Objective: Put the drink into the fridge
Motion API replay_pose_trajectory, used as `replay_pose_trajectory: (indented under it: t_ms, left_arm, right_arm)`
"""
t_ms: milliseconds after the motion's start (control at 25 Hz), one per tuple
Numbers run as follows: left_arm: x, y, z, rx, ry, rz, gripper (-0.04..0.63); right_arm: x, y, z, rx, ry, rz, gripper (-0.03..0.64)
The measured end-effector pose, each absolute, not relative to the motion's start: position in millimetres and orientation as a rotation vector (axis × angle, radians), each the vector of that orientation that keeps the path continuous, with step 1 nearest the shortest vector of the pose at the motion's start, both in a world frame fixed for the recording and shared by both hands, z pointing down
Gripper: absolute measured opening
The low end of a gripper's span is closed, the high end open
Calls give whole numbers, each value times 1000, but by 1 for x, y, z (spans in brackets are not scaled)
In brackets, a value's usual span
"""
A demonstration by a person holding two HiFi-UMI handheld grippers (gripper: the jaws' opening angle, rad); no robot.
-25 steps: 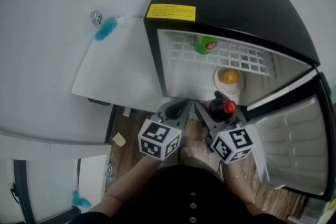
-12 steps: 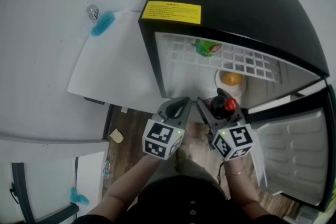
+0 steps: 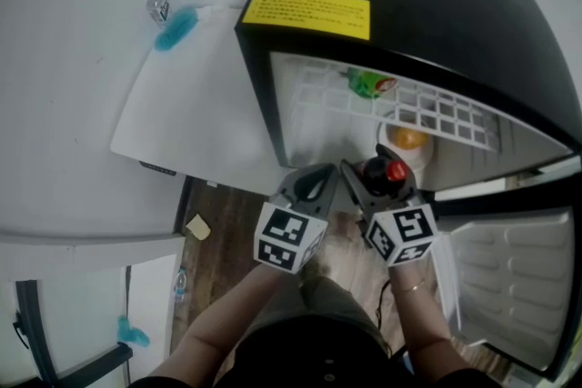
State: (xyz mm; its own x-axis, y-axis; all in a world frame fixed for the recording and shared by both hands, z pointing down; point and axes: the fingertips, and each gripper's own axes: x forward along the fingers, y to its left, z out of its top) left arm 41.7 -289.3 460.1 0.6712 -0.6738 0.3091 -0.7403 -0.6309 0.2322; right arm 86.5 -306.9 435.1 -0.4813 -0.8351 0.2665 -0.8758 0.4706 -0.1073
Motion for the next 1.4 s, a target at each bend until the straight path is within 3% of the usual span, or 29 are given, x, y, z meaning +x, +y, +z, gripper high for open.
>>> replay_pose_trajectory:
  t_ms: [1400]
  left_arm:
    - [36, -319, 513, 2459, -1257, 357, 6]
  right_arm:
    - [80, -424, 484, 1547, -2423, 167, 310]
